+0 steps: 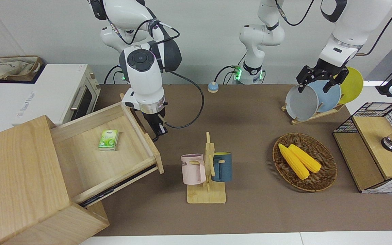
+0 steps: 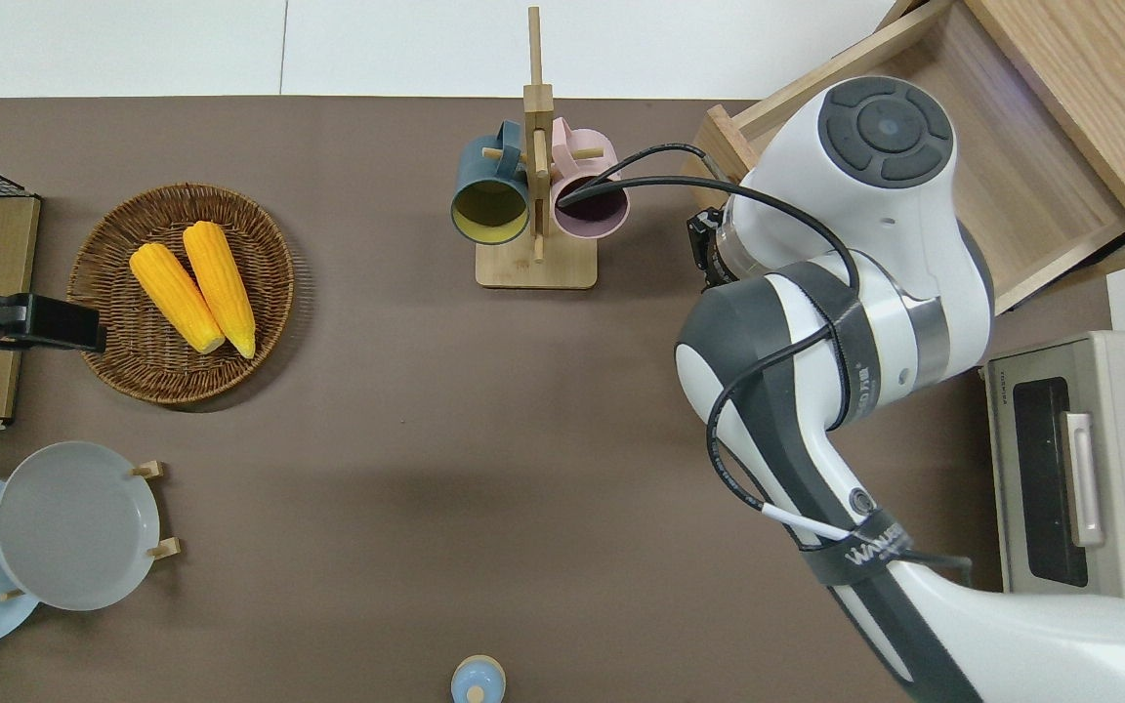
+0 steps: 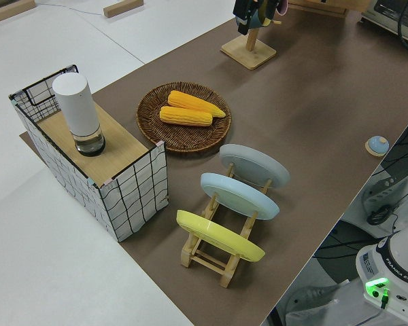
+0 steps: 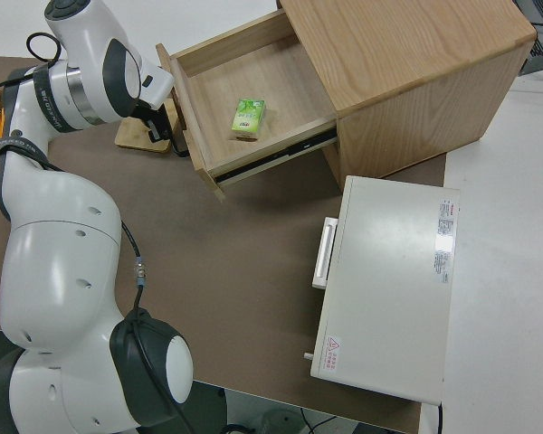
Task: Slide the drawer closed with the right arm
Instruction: 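Push the drawer front with the right gripper away from the robot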
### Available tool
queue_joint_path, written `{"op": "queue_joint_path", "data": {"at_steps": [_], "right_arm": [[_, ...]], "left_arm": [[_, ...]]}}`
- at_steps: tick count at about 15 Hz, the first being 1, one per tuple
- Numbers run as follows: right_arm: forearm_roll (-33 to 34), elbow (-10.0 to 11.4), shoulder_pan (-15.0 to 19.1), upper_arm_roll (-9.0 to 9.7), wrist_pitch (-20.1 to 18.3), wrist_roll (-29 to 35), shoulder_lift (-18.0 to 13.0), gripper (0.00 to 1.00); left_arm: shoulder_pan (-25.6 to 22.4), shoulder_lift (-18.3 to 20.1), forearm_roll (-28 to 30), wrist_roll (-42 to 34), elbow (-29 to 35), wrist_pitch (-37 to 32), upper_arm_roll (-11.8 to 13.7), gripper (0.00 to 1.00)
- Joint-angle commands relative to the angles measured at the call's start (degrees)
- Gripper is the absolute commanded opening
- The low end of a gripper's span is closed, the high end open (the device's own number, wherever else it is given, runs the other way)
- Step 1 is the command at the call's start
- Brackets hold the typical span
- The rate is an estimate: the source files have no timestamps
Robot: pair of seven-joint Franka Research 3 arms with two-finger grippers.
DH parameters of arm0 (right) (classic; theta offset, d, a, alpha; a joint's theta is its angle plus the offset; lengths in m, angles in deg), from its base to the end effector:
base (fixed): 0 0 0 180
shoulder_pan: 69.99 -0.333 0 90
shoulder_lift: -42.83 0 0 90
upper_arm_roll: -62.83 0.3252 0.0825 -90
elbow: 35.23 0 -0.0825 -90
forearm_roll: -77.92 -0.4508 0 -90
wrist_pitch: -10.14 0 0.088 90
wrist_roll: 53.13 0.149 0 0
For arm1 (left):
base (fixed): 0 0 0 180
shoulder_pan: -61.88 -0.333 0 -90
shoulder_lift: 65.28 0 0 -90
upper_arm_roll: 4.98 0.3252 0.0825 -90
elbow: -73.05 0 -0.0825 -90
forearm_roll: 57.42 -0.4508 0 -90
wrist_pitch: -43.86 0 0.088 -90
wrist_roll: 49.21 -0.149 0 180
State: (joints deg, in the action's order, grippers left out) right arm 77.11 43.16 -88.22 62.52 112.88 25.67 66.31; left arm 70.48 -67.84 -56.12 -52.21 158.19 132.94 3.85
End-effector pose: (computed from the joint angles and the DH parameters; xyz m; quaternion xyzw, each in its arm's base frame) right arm 0.7163 0.2341 0.4388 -0.8615 0.5077 -0.0007 0.0095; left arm 0.6355 -0.0028 0.6082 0.9996 -0.0246 0.0125 0.0076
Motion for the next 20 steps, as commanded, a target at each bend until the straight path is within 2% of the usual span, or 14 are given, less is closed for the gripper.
{"op": "queue_joint_path", "data": {"at_steps": [1, 12, 18, 20], "right_arm": [[0.28, -0.43, 3.02, 0.66, 1.23, -3.21, -0.09, 0.000], [-0.95, -0.87, 9.96, 0.75, 0.44, -15.42, -0.27, 0.000], [-0.86, -0.78, 13.03, 0.75, 0.35, -17.54, -0.27, 0.000], [-0.86, -0.87, 13.91, 0.75, 0.26, -20.07, -0.36, 0.000]], "left_arm": [[0.99, -0.69, -0.87, -0.33, -1.12, 0.04, 0.92, 1.00], [0.99, -0.69, -0.87, -0.33, -1.12, 0.04, 0.92, 1.00], [0.99, -0.69, -0.87, -0.33, -1.12, 0.04, 0.92, 1.00], [0.99, -0.69, -0.78, -0.33, -1.12, 0.04, 0.92, 1.00]]}}
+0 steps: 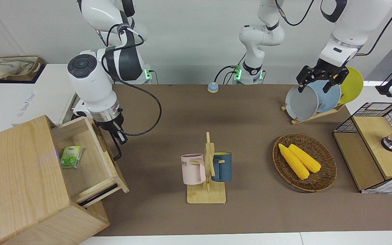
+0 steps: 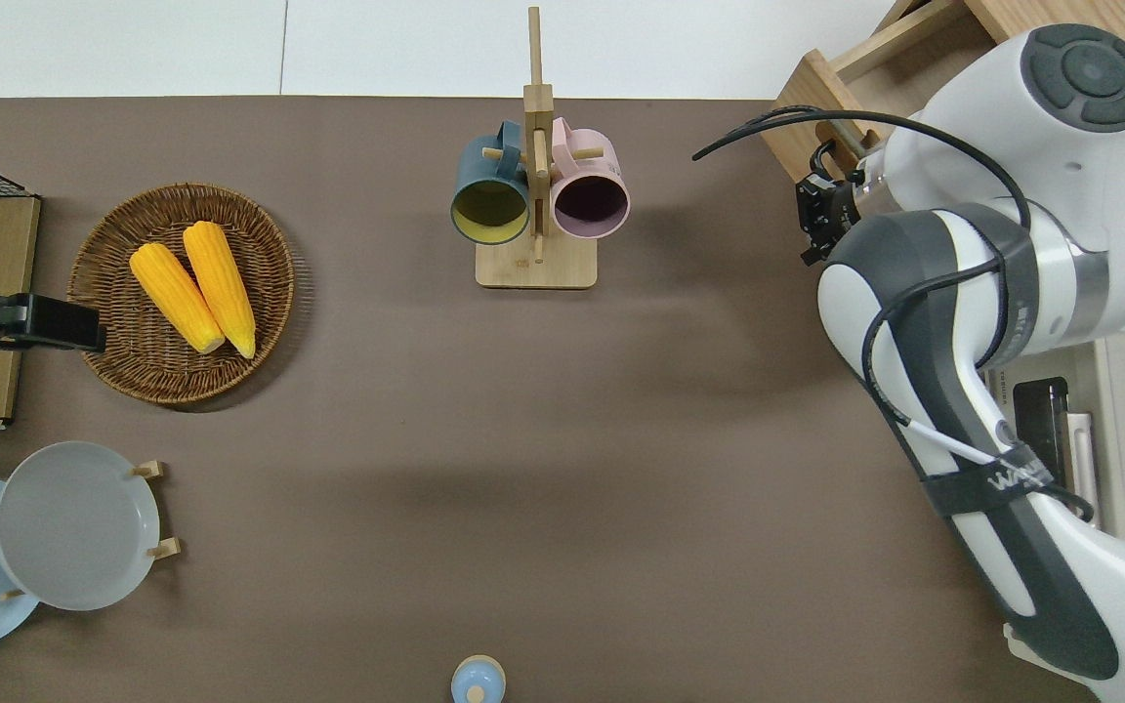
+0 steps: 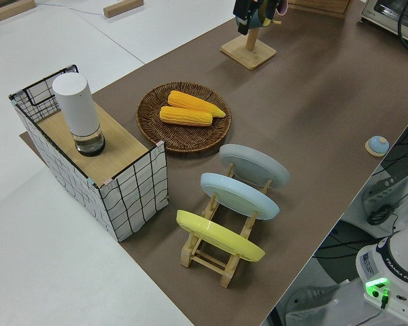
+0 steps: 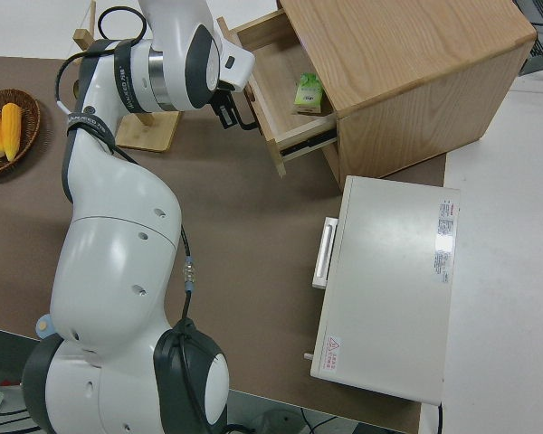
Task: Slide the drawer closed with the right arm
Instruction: 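Press the right gripper against the drawer front until it sits flush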
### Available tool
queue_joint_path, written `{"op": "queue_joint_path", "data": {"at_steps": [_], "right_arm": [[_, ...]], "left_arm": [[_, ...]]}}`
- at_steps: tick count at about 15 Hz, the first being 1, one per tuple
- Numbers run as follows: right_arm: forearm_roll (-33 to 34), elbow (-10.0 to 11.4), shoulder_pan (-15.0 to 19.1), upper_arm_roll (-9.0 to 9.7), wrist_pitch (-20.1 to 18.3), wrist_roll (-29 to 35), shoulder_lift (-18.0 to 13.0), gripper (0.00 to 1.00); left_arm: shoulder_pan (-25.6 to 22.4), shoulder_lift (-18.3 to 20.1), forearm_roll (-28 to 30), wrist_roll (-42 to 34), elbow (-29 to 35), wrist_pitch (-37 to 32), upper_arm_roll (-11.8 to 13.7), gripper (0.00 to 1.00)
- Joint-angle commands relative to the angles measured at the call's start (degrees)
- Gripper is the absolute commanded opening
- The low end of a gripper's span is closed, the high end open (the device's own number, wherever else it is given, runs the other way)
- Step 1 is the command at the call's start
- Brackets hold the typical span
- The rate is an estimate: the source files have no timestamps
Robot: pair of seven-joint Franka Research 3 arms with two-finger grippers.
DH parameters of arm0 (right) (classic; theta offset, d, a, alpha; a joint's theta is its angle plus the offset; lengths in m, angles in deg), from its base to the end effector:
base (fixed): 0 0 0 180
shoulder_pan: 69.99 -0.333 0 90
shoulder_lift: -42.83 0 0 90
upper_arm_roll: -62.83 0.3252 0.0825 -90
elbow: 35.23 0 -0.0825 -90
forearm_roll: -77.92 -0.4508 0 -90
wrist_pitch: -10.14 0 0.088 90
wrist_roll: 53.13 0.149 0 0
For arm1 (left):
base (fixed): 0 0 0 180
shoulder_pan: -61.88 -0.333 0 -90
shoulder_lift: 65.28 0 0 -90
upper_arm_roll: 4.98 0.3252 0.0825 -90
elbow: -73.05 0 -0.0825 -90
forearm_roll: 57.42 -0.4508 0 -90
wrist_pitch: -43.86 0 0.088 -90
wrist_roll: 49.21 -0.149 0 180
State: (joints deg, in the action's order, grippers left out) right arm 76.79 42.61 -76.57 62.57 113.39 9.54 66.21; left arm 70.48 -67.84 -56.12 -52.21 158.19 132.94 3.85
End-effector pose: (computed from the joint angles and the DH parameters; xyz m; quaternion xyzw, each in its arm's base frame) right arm 0.7513 0.0862 0.4462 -0.8804 0.4737 -0.0097 0.0172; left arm 0.6355 -0.0028 0.6082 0.9996 -0.0246 0.0125 0.0076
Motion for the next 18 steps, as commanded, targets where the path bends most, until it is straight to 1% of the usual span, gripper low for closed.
{"op": "queue_joint_path", "data": {"at_steps": [1, 8, 10, 12, 15, 18], "right_arm": [[-0.54, -0.23, 2.87, 0.61, -0.16, -4.91, -0.17, 0.000], [-0.11, -0.32, 5.51, 0.34, 0.63, -6.15, -0.17, 0.000], [0.16, -0.32, 6.74, 0.17, 0.81, -6.59, -0.17, 0.000], [0.25, -0.23, 7.97, -0.01, 0.90, -9.04, -0.08, 0.000], [0.25, -0.32, 8.33, -0.80, 0.98, -10.63, -0.08, 0.000], [0.34, -0.32, 8.85, -1.06, 0.98, -11.51, 0.01, 0.000]], "left_arm": [[0.99, -0.69, -0.87, -0.33, -1.12, 0.04, 0.92, 1.00], [0.99, -0.69, -0.78, -0.33, -1.12, 0.04, 0.92, 1.00], [0.99, -0.69, -0.87, -0.33, -1.12, 0.04, 0.92, 1.00], [0.99, -0.69, -0.78, -0.33, -1.12, 0.04, 0.92, 1.00], [0.99, -0.69, -0.78, -0.33, -1.12, 0.04, 0.92, 1.00], [0.99, -0.69, -0.78, -0.33, -1.12, 0.04, 0.92, 1.00]]}}
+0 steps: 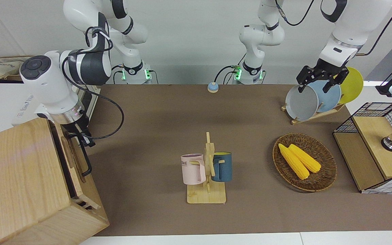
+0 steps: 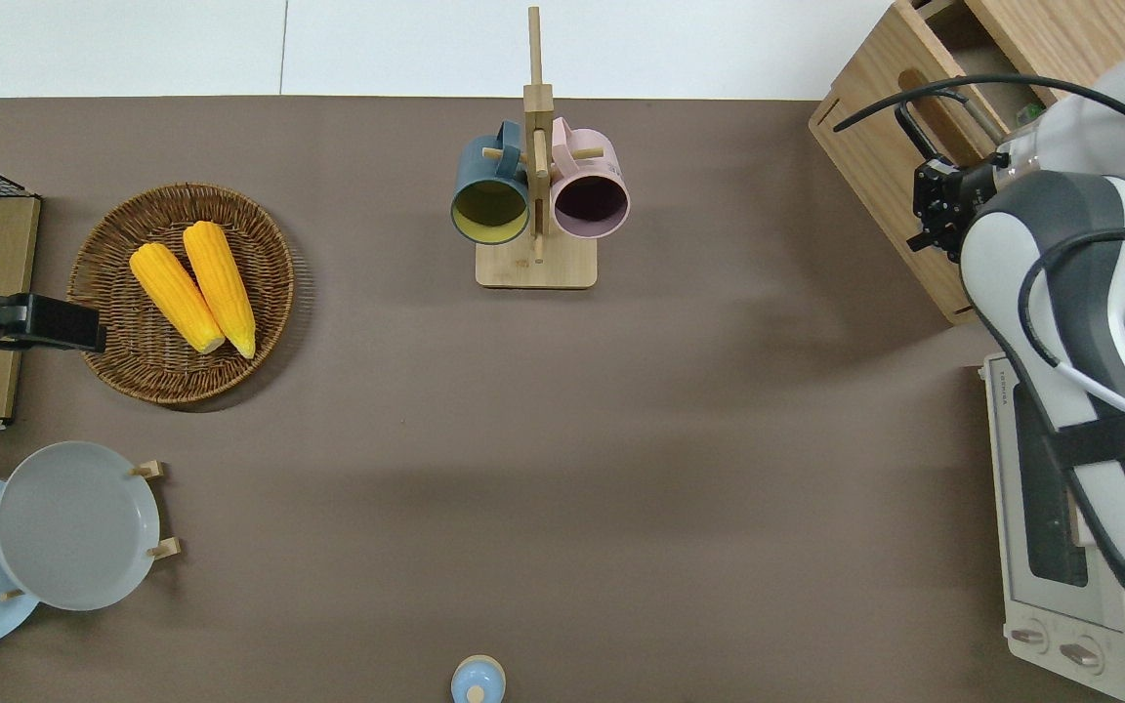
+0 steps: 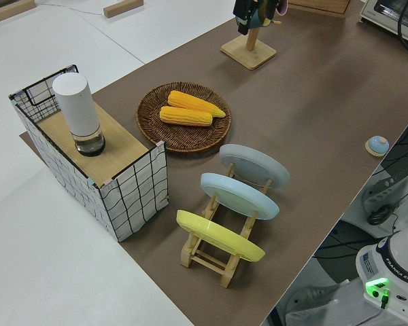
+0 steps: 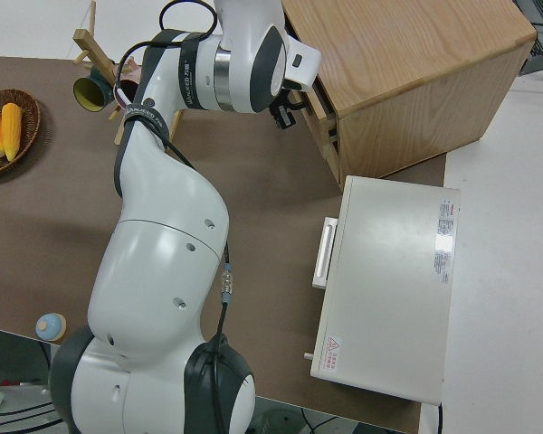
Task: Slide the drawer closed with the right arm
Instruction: 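Press the right gripper against the drawer front until it sits flush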
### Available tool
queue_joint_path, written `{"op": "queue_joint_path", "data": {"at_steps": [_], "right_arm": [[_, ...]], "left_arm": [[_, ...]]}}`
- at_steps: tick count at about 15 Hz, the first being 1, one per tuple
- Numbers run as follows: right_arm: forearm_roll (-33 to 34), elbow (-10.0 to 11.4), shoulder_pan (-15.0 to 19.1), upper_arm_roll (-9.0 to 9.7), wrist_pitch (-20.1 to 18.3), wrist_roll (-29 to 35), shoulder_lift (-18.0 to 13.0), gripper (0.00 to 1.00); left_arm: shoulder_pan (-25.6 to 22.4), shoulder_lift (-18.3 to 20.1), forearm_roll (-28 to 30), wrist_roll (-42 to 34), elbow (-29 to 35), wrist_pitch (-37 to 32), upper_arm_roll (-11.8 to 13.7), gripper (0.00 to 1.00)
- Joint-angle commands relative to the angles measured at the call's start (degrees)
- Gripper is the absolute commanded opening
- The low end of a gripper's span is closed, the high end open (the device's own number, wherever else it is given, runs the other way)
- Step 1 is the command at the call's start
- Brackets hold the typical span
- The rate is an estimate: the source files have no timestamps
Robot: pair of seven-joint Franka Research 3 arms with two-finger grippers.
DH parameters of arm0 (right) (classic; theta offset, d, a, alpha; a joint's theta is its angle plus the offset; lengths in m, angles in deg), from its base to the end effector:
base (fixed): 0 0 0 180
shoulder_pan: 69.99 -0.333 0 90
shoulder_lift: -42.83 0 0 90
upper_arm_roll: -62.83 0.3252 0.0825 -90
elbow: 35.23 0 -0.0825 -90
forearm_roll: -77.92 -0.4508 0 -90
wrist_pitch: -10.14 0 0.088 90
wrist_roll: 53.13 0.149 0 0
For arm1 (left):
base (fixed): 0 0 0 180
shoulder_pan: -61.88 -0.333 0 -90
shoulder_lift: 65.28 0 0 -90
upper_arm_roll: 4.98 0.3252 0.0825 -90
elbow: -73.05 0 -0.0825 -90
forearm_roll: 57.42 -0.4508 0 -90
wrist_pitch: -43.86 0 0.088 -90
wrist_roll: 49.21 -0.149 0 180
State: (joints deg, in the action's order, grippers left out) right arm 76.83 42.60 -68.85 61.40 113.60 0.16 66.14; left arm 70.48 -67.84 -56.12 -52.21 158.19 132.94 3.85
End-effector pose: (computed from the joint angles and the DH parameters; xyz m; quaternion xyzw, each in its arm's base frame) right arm 0.7561 -0.0289 0.4476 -0.8829 0.4691 -0.0165 0.0127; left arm 0.6355 -0.0028 0.6082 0.9996 -0.0246 0.0125 0.0076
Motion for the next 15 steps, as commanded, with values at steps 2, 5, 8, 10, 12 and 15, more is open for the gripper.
{"op": "queue_joint_path", "data": {"at_steps": [2, 5, 8, 10, 12, 15], "right_arm": [[0.29, -0.31, 1.67, 0.11, 0.77, -3.27, -0.01, 0.000], [0.20, -0.31, 2.63, 0.11, 0.77, -4.33, -0.01, 0.000], [0.20, -0.31, 3.51, 0.11, 0.77, -5.65, 0.08, 0.000], [0.20, -0.31, 4.13, 0.11, 0.77, -6.96, 0.17, 0.000], [0.20, -0.31, 4.83, 0.11, 0.77, -7.93, 0.25, 0.000], [0.20, -0.40, 5.01, 0.20, 0.77, -8.11, 0.34, 0.000]], "left_arm": [[0.99, -0.69, -0.78, -0.33, -1.12, 0.04, 0.92, 1.00], [0.99, -0.69, -0.78, -0.33, -1.12, 0.04, 0.92, 1.00], [0.99, -0.69, -0.78, -0.33, -1.12, 0.04, 0.92, 1.00], [0.99, -0.69, -0.87, -0.33, -1.12, 0.04, 0.92, 1.00], [0.99, -0.69, -0.78, -0.33, -1.12, 0.04, 0.92, 1.00], [0.99, -0.69, -0.78, -0.33, -1.12, 0.04, 0.92, 1.00]]}}
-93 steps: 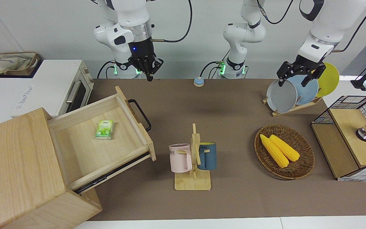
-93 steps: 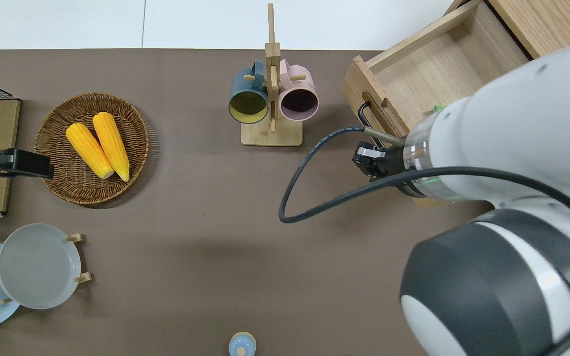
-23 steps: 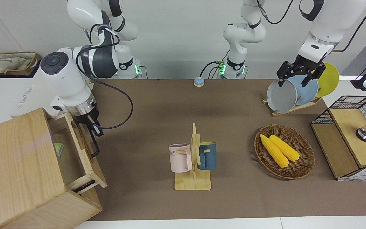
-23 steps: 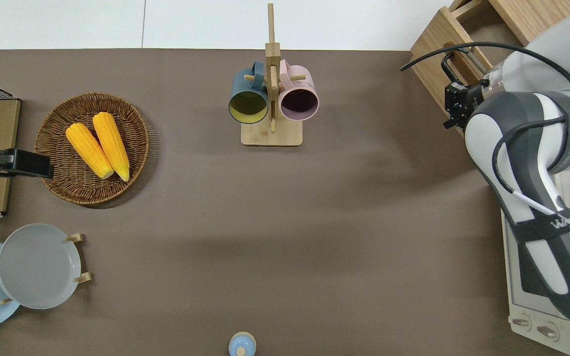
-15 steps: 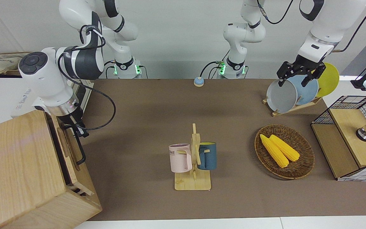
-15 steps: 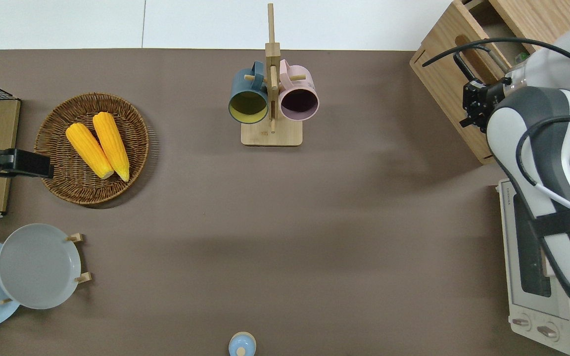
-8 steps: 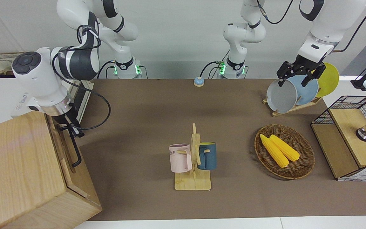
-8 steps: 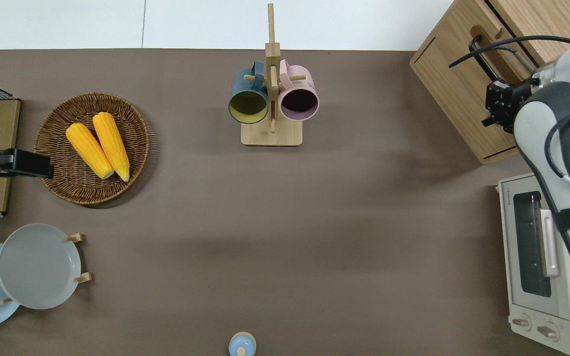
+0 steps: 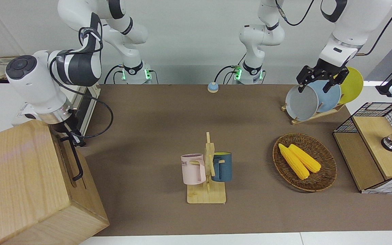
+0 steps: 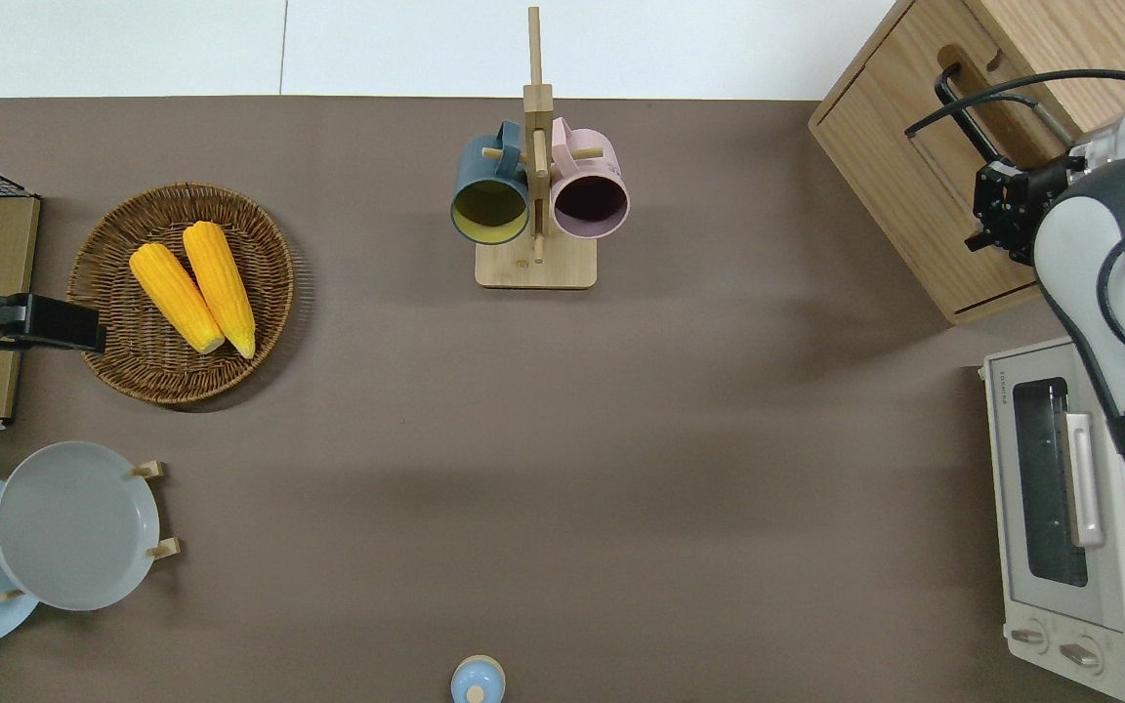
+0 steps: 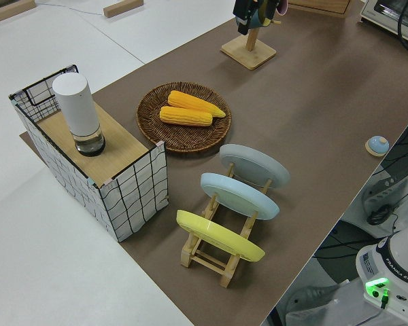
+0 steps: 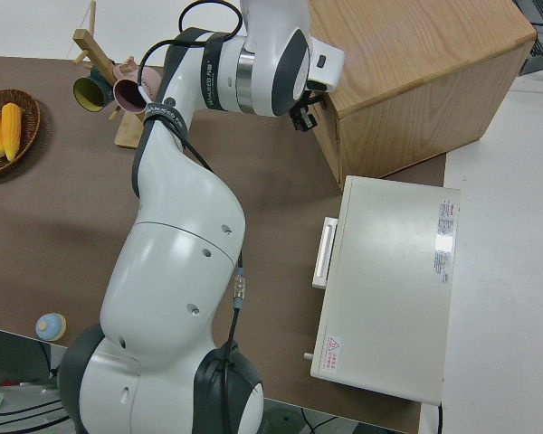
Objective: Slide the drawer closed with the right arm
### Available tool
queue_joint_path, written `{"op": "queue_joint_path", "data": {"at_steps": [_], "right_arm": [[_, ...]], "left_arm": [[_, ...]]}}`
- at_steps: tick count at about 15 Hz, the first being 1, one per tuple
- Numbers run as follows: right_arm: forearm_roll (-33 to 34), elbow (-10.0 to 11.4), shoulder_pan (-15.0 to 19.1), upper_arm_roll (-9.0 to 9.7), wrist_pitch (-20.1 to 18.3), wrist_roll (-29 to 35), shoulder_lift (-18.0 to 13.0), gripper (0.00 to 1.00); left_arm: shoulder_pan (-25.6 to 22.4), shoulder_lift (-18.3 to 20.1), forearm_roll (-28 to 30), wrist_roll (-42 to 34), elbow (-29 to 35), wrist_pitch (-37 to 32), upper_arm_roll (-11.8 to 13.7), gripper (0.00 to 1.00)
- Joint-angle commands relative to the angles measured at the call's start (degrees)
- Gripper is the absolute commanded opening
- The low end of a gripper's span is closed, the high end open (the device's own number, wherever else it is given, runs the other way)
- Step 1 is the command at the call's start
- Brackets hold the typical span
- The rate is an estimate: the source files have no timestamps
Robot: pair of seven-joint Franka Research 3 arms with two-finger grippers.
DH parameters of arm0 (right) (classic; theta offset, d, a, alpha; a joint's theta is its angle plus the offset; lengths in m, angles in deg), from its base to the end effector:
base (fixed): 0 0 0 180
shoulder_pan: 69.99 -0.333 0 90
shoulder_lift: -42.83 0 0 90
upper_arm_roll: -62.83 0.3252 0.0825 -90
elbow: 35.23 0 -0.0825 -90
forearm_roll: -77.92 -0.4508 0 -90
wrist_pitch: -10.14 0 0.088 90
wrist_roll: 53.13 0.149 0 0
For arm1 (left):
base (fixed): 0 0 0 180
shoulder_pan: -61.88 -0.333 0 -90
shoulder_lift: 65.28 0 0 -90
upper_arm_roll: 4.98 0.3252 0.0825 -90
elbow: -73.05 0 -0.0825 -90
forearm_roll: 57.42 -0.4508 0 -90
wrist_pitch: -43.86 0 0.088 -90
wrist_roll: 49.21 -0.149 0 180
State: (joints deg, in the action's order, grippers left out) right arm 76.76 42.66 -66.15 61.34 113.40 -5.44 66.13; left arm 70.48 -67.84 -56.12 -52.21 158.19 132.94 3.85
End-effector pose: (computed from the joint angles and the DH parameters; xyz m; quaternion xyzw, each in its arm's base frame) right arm 0.7532 -0.0649 0.4469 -0.8943 0.4472 -0.0152 0.0110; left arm 0.6355 -0.0028 0.6082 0.9996 -0.0246 0.0125 0.0076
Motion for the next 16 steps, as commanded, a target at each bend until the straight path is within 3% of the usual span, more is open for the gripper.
{"op": "queue_joint_path", "data": {"at_steps": [1, 8, 16], "right_arm": [[0.28, -0.46, 2.40, 0.26, 0.97, -2.51, 0.35, 0.000], [0.19, -0.37, 1.61, 0.87, 0.45, -1.81, 0.26, 0.000], [0.54, 0.07, -4.01, 1.05, -2.37, -2.77, -1.76, 0.000]], "left_arm": [[0.99, -0.69, -0.87, -0.33, -1.12, 0.04, 0.92, 1.00], [0.99, -0.69, -0.78, -0.33, -1.12, 0.04, 0.92, 1.00], [0.99, -0.69, -0.78, -0.33, -1.12, 0.04, 0.92, 1.00]]}}
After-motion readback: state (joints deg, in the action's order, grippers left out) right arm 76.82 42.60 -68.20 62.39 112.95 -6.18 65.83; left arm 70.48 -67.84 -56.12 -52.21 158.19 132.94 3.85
